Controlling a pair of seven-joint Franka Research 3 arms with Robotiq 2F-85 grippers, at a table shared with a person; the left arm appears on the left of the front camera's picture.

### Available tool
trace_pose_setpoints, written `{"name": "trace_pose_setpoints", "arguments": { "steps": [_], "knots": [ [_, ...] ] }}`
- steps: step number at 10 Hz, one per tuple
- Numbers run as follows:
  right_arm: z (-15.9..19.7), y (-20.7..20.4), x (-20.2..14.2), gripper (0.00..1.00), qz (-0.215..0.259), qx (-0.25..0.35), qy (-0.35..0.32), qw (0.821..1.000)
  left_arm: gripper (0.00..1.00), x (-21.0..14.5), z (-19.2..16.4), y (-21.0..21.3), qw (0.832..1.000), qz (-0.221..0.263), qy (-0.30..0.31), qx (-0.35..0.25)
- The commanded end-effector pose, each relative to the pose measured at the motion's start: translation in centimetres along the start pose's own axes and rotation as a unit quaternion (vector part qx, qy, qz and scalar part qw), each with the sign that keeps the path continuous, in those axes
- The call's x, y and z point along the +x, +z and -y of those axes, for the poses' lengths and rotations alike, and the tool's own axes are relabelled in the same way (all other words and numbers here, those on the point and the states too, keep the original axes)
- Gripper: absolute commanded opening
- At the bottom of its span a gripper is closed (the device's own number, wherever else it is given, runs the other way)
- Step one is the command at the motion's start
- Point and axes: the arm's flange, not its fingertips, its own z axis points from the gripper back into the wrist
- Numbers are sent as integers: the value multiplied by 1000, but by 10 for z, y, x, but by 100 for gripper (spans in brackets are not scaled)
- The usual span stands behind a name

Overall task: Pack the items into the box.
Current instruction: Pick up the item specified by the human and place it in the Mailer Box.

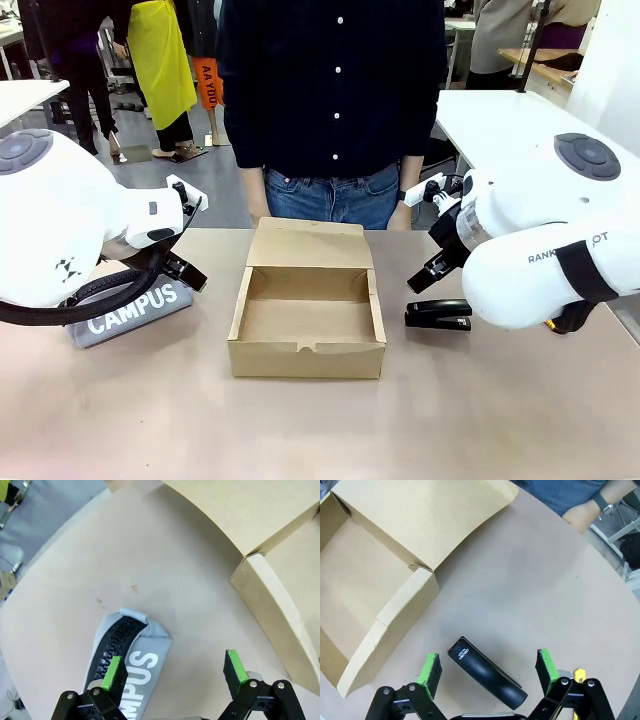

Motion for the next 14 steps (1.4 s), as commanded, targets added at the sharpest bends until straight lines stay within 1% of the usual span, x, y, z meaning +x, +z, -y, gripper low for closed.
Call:
{"name": "trace_pose_setpoints", "arguments": {
  "steps": [1,4,5,6,7,8,9,10,11,12,13,14],
  "knots": [
    [0,0,0,100,0,0,0,1000,100,0,0,0,1000,0,0,0],
    [0,0,0,100,0,0,0,1000,100,0,0,0,1000,0,0,0],
    [-2,2,-1,100,-17,14,-3,1000,100,0,0,0,1000,0,0,0],
    [-1,11,-2,100,-30,13,-11,999,100,-5,-2,12,999,6,-13,-34],
    [4,32,-7,100,-34,20,-30,999,100,-10,-8,34,999,1,-4,-49],
    [19,59,-19,100,-30,47,-66,996,100,-20,-24,61,995,-20,79,-49],
    [35,80,-34,100,-28,87,-105,990,100,-30,-34,84,986,-33,144,-73],
    [52,103,-50,100,-10,122,-155,980,100,-41,-45,101,972,-69,210,-85],
    [70,128,-70,100,21,159,-221,962,100,-58,-58,121,960,-42,236,-142],
    [97,157,-101,100,60,206,-301,929,100,-81,-81,144,938,3,271,-217],
    [115,170,-124,100,78,228,-360,901,100,-101,-100,154,915,45,289,-276],
    [142,183,-165,100,141,271,-415,857,100,-136,-132,160,870,101,338,-345]
  ]
}}
